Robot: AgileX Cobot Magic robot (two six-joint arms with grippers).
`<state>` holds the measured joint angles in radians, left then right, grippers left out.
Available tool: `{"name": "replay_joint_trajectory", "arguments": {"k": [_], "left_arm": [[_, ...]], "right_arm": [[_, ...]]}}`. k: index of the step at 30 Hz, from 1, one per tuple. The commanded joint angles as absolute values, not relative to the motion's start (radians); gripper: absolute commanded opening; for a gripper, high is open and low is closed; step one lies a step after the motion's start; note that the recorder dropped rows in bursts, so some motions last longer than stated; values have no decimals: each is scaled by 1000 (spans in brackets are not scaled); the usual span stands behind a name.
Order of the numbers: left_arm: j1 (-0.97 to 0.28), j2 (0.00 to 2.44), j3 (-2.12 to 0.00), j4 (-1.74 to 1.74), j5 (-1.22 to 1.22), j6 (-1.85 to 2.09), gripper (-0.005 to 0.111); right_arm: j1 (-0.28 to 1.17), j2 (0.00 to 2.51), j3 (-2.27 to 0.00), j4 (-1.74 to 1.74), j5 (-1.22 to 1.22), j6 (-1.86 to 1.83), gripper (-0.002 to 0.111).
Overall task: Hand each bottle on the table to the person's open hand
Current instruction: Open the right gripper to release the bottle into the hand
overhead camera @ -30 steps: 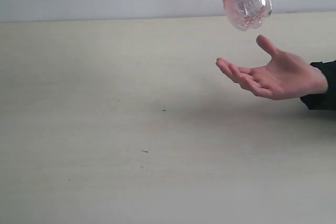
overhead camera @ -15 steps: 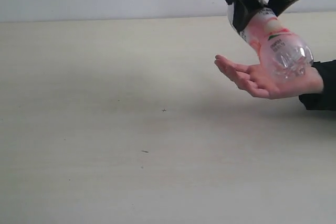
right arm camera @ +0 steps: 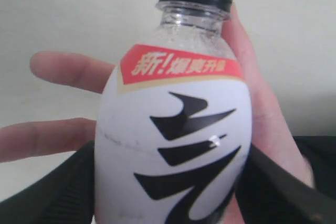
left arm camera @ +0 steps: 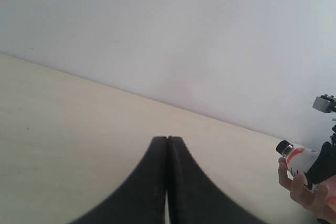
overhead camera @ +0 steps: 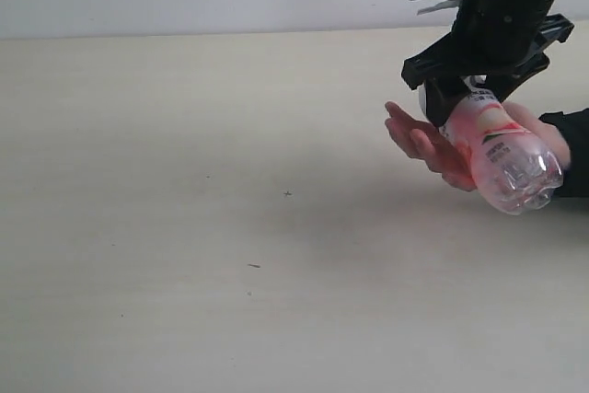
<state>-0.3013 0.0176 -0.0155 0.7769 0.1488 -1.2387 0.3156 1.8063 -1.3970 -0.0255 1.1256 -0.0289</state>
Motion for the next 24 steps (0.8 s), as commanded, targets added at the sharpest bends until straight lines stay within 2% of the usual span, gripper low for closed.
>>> {"name": "replay_joint_trajectory", "arguments": {"k": [1,9,14,18,24], "left_arm": [[-298,11,-13,780,139,-1233,0],[-298,11,-13,780,139,-1233,0],[-298,11,-13,780,139,-1233,0],[-298,11,-13,780,139,-1233,0],[-298,11,-13,780,139,-1233,0]], "right_arm": [[312,1797,-1371,-60,1096,-24,12],[314,1797,-1371,-60,1112,-26,64],[314,1797,-1371,-60,1100,-34,89],[314,1797,-1371,-60,1074,-34,96],[314,1774,-1383,-65,1068,-35,96]]}}
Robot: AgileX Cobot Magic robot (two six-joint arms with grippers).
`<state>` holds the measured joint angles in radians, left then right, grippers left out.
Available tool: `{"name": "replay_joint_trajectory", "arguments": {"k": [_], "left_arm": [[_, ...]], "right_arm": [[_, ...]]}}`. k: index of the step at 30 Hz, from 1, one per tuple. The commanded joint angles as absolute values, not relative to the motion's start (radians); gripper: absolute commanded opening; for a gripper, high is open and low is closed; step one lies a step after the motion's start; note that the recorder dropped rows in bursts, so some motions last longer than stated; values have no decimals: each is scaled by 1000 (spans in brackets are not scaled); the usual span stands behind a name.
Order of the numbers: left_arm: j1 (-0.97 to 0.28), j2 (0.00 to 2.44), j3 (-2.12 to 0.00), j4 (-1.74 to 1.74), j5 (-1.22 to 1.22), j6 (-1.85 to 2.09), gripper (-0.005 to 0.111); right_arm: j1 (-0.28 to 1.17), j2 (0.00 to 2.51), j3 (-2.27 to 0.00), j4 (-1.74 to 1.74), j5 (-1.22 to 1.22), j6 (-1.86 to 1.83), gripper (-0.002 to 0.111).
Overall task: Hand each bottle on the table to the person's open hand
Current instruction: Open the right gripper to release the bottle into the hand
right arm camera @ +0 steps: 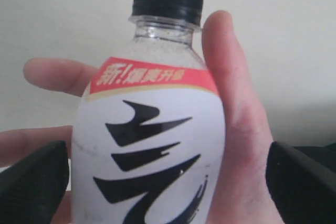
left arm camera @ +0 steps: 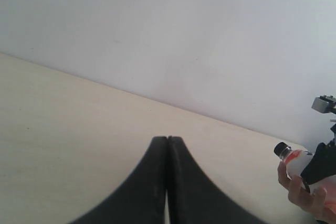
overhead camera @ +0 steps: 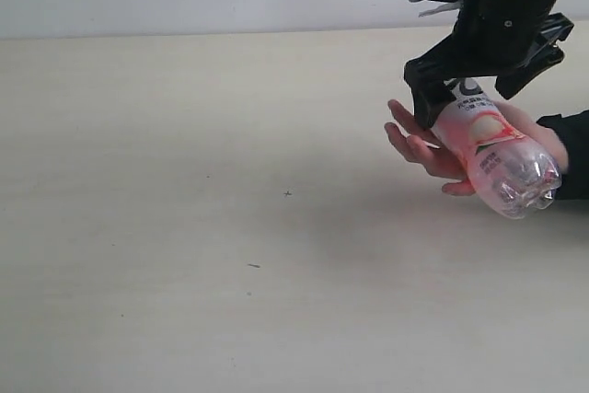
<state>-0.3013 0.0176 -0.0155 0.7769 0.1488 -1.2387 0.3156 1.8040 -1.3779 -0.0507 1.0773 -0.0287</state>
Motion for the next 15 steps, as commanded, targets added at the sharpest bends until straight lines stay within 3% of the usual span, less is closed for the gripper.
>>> {"name": "replay_joint_trajectory", "arguments": {"k": [1,5,7,8,9,10,11,15], "left_arm": [[-298,11,-13,780,139,-1233,0],[-298,11,-13,780,139,-1233,0],[-298,11,-13,780,139,-1233,0],[-298,11,-13,780,139,-1233,0],[-298,11,-13,780,139,-1233,0],[-298,11,-13,780,139,-1233,0],[-298,11,-13,780,139,-1233,0],[-298,11,-13,780,139,-1233,0]], "right_arm": [[314,1762,-1388,-65,1069,-44,96],[314,1693,-1394,-64,1075,-63,95],[314,1617,-1367,-71,1058,-83,82],[314,1552,-1327,-71,1009,-84,60],[311,1523,-1306,-73,987,-80,46],[303,1447,-1251,-73,942,-50,12],[303,1416,-1227,-73,925,-47,-1],[303,1182,-1003,-82,817,-15,2]]}}
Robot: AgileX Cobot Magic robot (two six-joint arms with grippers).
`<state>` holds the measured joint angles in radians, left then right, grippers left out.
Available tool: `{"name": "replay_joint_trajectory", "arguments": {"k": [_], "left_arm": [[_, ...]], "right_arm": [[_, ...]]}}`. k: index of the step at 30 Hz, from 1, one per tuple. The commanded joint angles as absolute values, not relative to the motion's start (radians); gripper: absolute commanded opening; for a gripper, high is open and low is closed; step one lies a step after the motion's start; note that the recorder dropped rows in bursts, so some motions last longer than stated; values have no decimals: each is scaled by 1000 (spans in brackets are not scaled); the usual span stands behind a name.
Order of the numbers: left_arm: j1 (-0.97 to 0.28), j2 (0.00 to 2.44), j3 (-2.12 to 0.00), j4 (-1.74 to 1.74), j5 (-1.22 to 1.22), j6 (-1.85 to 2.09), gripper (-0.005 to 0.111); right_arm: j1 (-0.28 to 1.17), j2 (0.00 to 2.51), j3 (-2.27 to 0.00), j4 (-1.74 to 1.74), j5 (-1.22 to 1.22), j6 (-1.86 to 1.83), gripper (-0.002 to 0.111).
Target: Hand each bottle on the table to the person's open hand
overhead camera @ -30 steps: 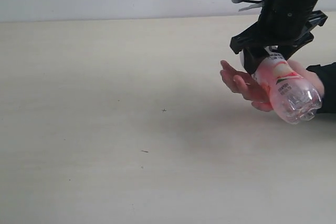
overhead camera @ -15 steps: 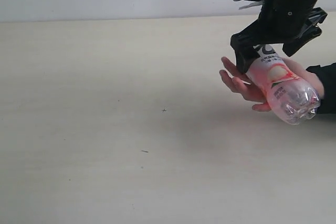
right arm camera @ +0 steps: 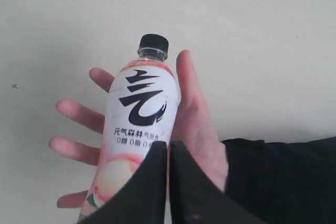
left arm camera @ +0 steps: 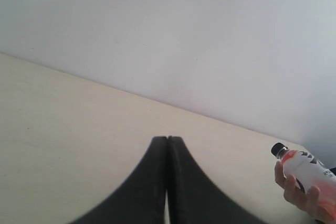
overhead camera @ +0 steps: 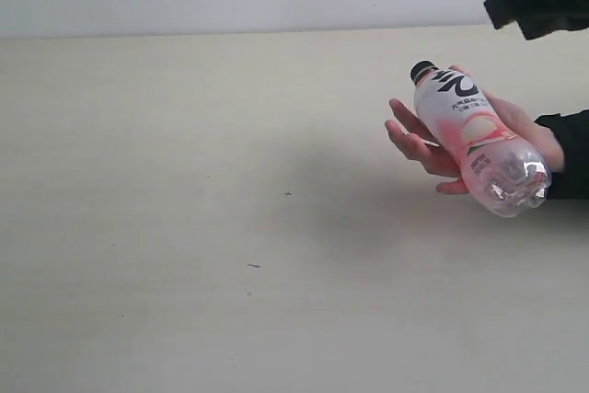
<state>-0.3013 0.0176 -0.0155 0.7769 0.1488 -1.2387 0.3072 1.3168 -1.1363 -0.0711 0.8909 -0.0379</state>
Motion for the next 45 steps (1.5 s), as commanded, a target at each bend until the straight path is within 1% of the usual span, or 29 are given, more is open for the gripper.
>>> {"name": "replay_joint_trajectory", "arguments": {"k": [1,3,8,20,23,27,30,32,34,36,39,45], "left_arm": [[-298,11,-13,780,139,-1233,0],[-298,11,-13,780,139,-1233,0],[-298,11,-13,780,139,-1233,0],[-298,11,-13,780,139,-1233,0],[-298,11,-13,780,139,-1233,0],[-298,11,-13,782,139,-1233,0],[-298,11,-13,782,139,-1233,0],[-298,11,-13,782,139,-1233,0],[-298,11,-13,782,139,-1233,0],[-298,11,-13,782,139,-1233,0],[-298,11,-13,782,139,-1233,0],[-298,11,-13,782,139,-1233,0]], "right_arm": [[303,1155,-975,-82,813,-15,2],[303,1093,-931,-80,833,8,2],[303,1023,-929,-80,839,8,2],[303,1013,-929,-82,839,8,2],[303,1013,-929,-102,835,-61,2],[303,949,-929,-77,828,-17,2],[303,865,-922,-73,773,0,2],[303,785,-865,-45,619,51,2],[303,684,-753,-26,441,49,2],[301,581,-621,-30,328,49,2],[278,440,-439,-37,253,49,2],[192,244,-141,-45,130,46,2]]}}
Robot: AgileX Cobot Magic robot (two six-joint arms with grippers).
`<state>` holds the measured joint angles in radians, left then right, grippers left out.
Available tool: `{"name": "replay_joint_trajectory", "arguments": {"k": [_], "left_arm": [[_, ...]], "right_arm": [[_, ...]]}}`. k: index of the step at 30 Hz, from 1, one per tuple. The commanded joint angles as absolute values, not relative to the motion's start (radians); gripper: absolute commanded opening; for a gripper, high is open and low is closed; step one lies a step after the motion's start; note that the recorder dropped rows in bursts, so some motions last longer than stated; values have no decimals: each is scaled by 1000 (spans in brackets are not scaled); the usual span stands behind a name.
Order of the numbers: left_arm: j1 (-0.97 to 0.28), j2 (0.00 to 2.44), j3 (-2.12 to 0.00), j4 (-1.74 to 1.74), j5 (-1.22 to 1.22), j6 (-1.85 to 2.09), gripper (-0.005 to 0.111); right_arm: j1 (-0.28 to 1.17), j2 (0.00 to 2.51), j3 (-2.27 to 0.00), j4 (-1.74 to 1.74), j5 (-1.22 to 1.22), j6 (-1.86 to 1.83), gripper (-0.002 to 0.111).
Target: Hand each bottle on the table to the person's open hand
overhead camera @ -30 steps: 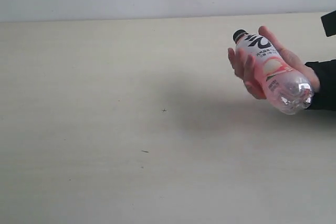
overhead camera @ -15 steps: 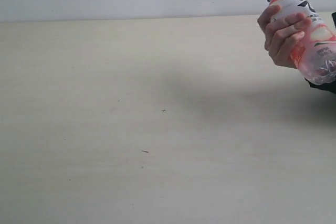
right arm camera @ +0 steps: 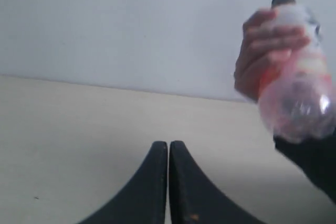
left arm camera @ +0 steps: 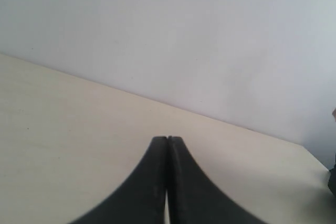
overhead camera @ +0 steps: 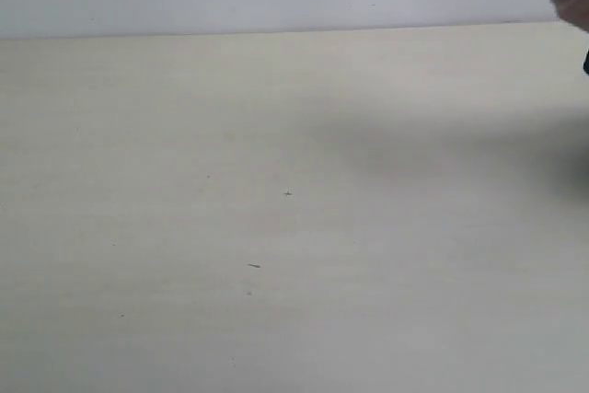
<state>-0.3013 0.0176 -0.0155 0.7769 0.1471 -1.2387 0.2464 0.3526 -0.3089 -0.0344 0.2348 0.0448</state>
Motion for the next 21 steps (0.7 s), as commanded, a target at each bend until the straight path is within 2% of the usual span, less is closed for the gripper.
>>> {"name": "replay_joint_trajectory", "arguments": {"k": [1,4,7,12,21], "left_arm": [[-298,11,-13,782,139,-1233,0],[-298,11,-13,782,139,-1233,0],[-298,11,-13,782,139,-1233,0],[-298,11,-13,782,139,-1233,0],[-298,11,-13,782,139,-1233,0]], "right_arm": [[180,216,-93,-45,89,46,2],[163,149,0,-43,-40,46,2],[163,94,0,-41,60,48,2],[163,4,0,-35,79,54,2],[163,0,0,-35,122,52,2]]}}
